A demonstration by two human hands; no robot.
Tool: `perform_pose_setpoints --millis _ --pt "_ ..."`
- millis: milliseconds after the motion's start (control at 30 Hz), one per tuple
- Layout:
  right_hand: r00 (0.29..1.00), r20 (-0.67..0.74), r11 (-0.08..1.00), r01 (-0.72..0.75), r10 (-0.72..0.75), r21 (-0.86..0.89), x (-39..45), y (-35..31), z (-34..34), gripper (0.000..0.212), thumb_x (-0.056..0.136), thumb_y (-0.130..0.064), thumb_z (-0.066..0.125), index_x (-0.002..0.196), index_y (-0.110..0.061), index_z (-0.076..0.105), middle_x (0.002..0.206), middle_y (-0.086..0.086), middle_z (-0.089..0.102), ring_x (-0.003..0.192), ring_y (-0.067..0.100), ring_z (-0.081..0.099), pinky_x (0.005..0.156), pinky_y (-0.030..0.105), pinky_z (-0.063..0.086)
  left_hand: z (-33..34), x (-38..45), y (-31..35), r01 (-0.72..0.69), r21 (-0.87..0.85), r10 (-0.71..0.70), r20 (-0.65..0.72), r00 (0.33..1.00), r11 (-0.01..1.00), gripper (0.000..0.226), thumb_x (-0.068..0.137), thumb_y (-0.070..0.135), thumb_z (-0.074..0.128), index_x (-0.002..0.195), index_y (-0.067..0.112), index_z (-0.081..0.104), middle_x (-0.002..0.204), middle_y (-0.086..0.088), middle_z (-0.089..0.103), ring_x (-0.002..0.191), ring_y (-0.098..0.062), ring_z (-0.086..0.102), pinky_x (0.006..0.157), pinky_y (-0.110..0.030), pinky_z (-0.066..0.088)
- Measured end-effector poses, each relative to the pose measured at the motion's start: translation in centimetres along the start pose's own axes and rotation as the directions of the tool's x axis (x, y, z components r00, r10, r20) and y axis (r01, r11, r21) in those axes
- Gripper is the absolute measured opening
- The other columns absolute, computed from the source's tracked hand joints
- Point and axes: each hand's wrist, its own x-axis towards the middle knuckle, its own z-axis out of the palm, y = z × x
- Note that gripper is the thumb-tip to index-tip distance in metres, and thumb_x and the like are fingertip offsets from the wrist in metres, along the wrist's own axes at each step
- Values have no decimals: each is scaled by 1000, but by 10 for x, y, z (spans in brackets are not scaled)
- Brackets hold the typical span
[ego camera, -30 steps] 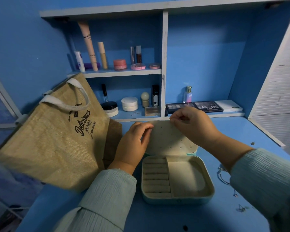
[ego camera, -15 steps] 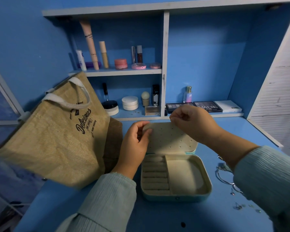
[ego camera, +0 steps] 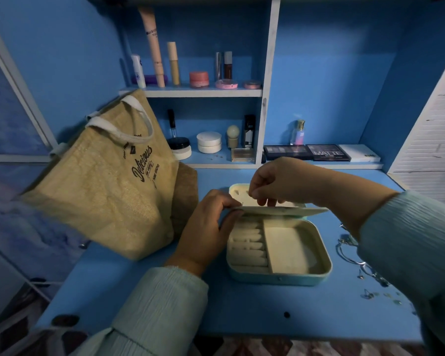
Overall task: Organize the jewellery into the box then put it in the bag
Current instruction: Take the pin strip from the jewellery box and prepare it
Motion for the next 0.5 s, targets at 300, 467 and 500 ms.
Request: perform_pose_setpoints --millis 300,467,500 --pt "997 71 1000 -1 1 8 6 -3 11 10 86 -15 64 78 -22 68 67 -5 64 57 8 54 62 20 48 3 -6 -11 -152 151 169 -103 980 977 23 94 43 44 95 21 49 90 -10 61 86 -9 50 79 -16 39" --pt "995 96 1000 15 -15 -6 10 -2 12 11 85 -19 66 77 -27 67 69 -6 64 61 10 54 65 22 48 3 -6 -13 -158 242 198 -150 969 957 15 89 41 51 94 27 50 86 -3 63 85 -9 51 80 -29 36" --pt "995 102 1000 20 -20 -4 11 -1 12 11 85 -19 66 77 -27 68 70 -6 64 64 11 55 67 24 49 3 -6 -13 -165 247 207 -156 966 955 16 89 42 51 94 26 51 85 -3 64 85 -9 51 81 -29 35"
